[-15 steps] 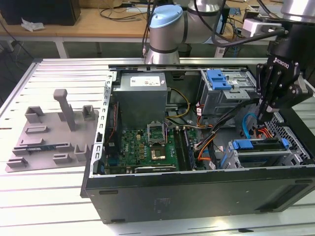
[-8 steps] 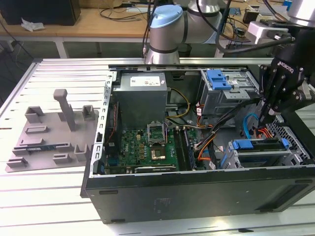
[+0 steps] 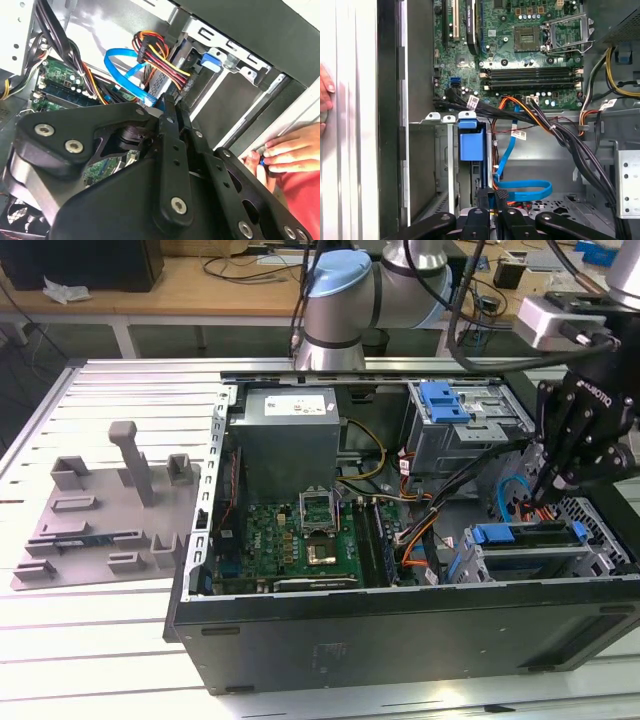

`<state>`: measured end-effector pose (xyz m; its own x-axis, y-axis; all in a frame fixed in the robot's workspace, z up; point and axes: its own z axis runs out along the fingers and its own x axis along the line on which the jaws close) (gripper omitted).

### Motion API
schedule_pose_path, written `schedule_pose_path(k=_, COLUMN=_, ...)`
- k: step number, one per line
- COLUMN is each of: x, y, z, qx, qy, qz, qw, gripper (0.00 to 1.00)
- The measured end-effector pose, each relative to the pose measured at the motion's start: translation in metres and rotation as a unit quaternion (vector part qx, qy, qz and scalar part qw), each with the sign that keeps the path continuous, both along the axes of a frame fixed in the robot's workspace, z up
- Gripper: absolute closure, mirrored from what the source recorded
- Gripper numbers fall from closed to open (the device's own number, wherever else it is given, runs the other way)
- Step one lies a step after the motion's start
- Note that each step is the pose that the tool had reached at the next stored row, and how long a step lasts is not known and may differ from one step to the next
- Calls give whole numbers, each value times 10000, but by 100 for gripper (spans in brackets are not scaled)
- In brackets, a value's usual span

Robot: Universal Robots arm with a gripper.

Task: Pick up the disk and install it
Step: 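Insert the second disk wire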

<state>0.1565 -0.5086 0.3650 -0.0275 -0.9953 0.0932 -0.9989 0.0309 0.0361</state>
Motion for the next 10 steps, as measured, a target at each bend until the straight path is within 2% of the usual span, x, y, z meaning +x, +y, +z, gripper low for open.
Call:
schedule_pose_path(k=1, x=0, y=-27, z=0, qx=36, qy=0, qz=0, qw=10000, gripper=84)
schedule_pose_path(k=2, x=0, y=-72, z=-1, qx=98, qy=0, qz=0, qw=10000, gripper=84)
schedule_pose_path(k=3, x=1, y=-100, z=-2, qx=139, qy=0, qz=0, qw=9999, gripper=84)
schedule_pose_path(k=5, x=0, y=-141, z=-7, qx=196, qy=0, qz=0, qw=9998, gripper=84)
schedule_pose_path(k=10, x=0, y=-160, z=-24, qx=218, qy=0, qz=0, qw=9998, gripper=84)
